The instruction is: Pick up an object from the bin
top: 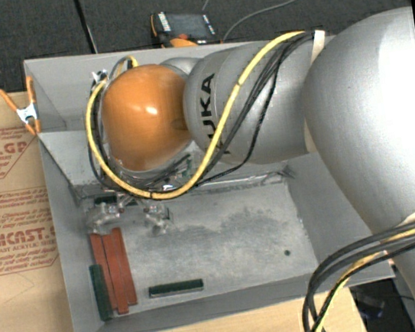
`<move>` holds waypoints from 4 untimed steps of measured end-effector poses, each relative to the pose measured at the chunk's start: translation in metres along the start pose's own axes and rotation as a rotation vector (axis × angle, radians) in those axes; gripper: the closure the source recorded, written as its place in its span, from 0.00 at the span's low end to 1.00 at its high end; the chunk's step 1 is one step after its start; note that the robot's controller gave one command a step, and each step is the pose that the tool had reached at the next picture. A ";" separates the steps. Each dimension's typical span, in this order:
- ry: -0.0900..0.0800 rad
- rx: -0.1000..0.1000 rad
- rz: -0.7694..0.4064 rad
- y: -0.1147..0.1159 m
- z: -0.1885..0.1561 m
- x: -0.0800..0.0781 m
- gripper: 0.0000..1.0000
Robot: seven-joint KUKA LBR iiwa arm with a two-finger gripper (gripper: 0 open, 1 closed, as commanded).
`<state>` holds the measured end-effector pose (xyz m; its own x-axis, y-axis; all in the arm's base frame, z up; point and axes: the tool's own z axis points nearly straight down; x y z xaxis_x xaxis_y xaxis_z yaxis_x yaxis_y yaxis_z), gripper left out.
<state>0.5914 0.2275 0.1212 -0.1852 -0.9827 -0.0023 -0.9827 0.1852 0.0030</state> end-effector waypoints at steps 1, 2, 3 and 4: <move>0.007 0.001 -0.001 0.029 0.053 -0.012 0.00; -0.003 0.005 0.000 0.028 0.050 -0.014 1.00; -0.004 0.010 0.021 0.038 -0.056 -0.007 1.00; -0.003 0.007 0.015 0.083 -0.113 0.003 1.00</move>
Offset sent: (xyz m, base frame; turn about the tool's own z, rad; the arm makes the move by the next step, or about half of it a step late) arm -0.0257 0.0182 -0.0512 -0.0012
